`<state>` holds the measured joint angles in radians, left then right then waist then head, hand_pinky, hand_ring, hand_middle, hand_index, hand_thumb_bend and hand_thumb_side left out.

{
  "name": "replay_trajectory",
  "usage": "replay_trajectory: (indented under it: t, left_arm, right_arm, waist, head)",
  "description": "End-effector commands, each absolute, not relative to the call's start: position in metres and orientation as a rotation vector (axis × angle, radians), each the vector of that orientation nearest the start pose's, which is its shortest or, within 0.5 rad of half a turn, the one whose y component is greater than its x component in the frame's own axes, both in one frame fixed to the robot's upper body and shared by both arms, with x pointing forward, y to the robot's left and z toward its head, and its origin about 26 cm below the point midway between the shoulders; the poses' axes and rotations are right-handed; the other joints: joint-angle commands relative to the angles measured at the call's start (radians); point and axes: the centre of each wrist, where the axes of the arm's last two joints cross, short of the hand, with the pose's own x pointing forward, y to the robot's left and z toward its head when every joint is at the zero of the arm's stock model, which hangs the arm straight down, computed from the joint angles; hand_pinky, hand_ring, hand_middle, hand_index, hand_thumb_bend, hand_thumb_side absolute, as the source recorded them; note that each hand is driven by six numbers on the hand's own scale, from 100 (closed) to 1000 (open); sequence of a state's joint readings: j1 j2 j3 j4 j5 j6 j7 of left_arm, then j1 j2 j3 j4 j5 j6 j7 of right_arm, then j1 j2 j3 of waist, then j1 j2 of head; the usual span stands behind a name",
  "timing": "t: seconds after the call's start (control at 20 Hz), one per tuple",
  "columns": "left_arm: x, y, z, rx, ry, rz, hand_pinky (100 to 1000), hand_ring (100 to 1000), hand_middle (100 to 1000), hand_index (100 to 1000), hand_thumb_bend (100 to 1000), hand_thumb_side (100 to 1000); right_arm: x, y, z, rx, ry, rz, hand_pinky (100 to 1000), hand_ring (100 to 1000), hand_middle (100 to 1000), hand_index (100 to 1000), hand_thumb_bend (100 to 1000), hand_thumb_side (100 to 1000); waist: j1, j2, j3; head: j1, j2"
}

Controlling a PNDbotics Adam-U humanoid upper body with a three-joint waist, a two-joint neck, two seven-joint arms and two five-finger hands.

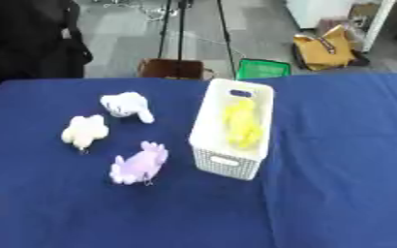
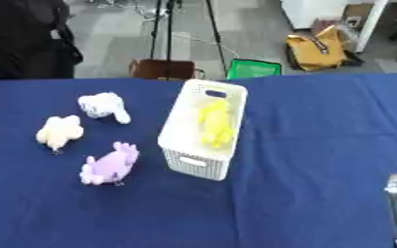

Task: Pick up objects on the table and place them in the box.

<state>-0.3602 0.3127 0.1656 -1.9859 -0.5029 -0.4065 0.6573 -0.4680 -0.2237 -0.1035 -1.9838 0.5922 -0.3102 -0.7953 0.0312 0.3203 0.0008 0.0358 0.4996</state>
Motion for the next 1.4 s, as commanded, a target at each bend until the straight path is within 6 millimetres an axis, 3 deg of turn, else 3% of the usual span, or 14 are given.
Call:
replay_trajectory:
  t: [0.05,0.35,0.55,0.8,1.1,1.25,1.4]
  left_arm:
    - [0.299,0.303,0.243,-1.184,3.017,0.015,802,815,851,917,100,683]
    - [0.293,0.322,0.253,-1.558,2.93,0.571,813,839,876,941,100,636]
    - [0.29,0.327,0.257,-1.705,2.861,0.753,808,839,874,942,100,640]
    - [0.287,0.334,0.264,-1.954,2.631,1.067,816,858,887,960,100,747]
    - [0.287,0.33,0.27,-1.986,2.44,1.518,821,871,887,967,100,887]
    - [0.288,0.327,0.276,-2.016,2.283,1.828,823,884,898,975,100,863]
    - [0.289,0.325,0.281,-2.051,2.17,2.028,832,897,912,995,100,878]
  right_arm:
    - [0.311,-0.253,0.25,1.033,2.968,0.457,819,837,670,775,100,926]
    - [0.311,-0.253,0.25,1.032,2.968,0.444,818,834,670,775,100,928]
    - [0.311,-0.253,0.25,1.032,2.969,0.44,818,833,670,774,100,927]
    - [0.311,-0.253,0.25,1.029,2.973,0.434,818,834,670,774,100,926]
    - [0.311,-0.252,0.25,1.022,2.98,0.428,818,834,670,773,100,926]
    - [0.311,-0.252,0.25,1.016,2.984,0.423,818,834,670,773,100,926]
    - [0.311,-0.252,0.25,1.012,2.988,0.42,818,834,670,772,100,925]
  waist:
    - [0.001,-0.024,0.002]
    - [0.009,-0.031,0.0]
    - [0.012,-0.032,-0.002]
    - [0.015,-0.027,-0.007]
    - [0.015,-0.024,-0.013]
    - [0.016,-0.025,-0.014]
    - [0.017,-0.025,-0.015]
  head:
    - [0.005,0.001]
    - [0.005,0.028]
    - [0.005,0.049]
    - [0.008,0.079]
    - [0.011,0.081]
    - [0.017,0.075]
    - [0.02,0.072]
